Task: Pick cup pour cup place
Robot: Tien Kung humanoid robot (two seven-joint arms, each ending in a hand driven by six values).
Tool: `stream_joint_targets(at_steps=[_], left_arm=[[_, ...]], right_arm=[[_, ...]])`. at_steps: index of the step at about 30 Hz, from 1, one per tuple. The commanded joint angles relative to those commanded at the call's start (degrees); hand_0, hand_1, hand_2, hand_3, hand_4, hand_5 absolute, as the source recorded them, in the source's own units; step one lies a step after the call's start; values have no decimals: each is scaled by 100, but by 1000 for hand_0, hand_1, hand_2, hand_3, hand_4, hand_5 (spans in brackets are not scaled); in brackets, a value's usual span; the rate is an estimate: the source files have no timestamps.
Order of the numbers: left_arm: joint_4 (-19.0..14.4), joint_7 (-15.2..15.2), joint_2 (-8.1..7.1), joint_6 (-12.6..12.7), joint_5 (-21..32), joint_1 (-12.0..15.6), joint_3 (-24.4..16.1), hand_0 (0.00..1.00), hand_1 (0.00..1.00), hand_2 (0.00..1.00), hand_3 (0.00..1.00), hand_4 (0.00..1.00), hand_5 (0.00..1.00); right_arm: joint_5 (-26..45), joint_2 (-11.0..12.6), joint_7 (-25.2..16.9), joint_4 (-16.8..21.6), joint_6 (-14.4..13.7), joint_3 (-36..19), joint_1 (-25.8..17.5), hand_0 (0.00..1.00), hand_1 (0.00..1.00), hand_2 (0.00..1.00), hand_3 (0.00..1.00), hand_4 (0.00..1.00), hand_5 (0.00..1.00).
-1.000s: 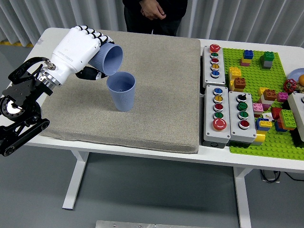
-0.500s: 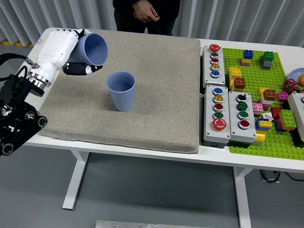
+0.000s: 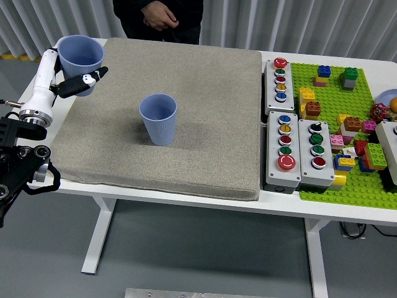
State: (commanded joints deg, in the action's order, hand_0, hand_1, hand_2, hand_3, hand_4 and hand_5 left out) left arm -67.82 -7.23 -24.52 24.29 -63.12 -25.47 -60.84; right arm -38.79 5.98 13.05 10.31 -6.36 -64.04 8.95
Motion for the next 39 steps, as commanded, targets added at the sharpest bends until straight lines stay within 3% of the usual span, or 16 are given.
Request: stream_joint_targets(at_steps=[4,9,13,18,22,27,39], left_arm=[[87,-39,216,-2,289,223,-263,506,483,508,521,790,179],[161,-89,427,96,-159,335,-447,513,490,511,533,793,192],[198,-246,508,256,-454,363,-428,527,504,517,556,798,205],[267,-392,605,274,-576,379,-376,552,529,526,589,795,215],[368,-571,707,235,-429,407,-313,552,529,526,589,795,215],[633,-916,860,232,196,418,-249,564,546,533,595,799,230],[901,-1101,1011,253,404,521,-158,565,551,539,597,798,241]], right_arm=[[8,-5,-2,0,1,8,-11,722,689,736,705,322,290],[11,-5,-3,0,1,7,3,723,689,737,705,322,290],[21,-8,-8,0,-2,9,13,723,689,737,705,322,291],[31,-2,-13,0,-1,16,33,723,689,737,705,322,293],[55,1,-20,0,-3,30,52,723,689,737,705,322,293],[52,-3,-19,0,-7,24,72,722,690,737,705,322,292],[21,-5,-10,0,-6,8,86,722,690,735,704,320,293]])
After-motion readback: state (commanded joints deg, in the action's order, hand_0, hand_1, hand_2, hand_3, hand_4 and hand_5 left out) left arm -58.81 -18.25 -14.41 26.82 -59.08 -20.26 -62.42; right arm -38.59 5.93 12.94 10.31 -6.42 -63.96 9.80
